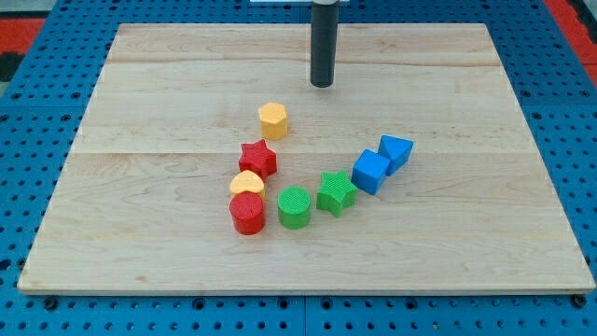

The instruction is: Push yellow hexagon towards red star

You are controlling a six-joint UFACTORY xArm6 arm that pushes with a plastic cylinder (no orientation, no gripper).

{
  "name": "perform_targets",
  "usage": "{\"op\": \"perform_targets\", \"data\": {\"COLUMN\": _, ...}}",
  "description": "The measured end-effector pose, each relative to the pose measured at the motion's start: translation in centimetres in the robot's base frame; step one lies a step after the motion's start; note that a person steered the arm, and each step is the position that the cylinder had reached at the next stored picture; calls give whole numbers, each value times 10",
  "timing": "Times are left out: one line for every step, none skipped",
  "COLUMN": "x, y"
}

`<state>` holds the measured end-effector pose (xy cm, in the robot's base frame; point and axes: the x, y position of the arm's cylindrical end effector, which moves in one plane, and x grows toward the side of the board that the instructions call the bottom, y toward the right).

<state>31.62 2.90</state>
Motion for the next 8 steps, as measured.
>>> {"op": "perform_targets", "data": {"x": 0, "y": 0}}
{"op": "perform_targets", "data": {"x": 0, "y": -1}}
{"op": "perform_targets", "data": {"x": -1, "y": 0}}
{"op": "perform_targets", "data": {"x": -1, "y": 2}}
{"op": "perform_targets", "data": {"x": -1, "y": 4}}
{"op": "perform_targets", "data": {"x": -1, "y": 9}}
{"op": "perform_targets", "data": {"x": -2, "y": 11}}
{"op": "perform_targets", "data": {"x": -2, "y": 15}}
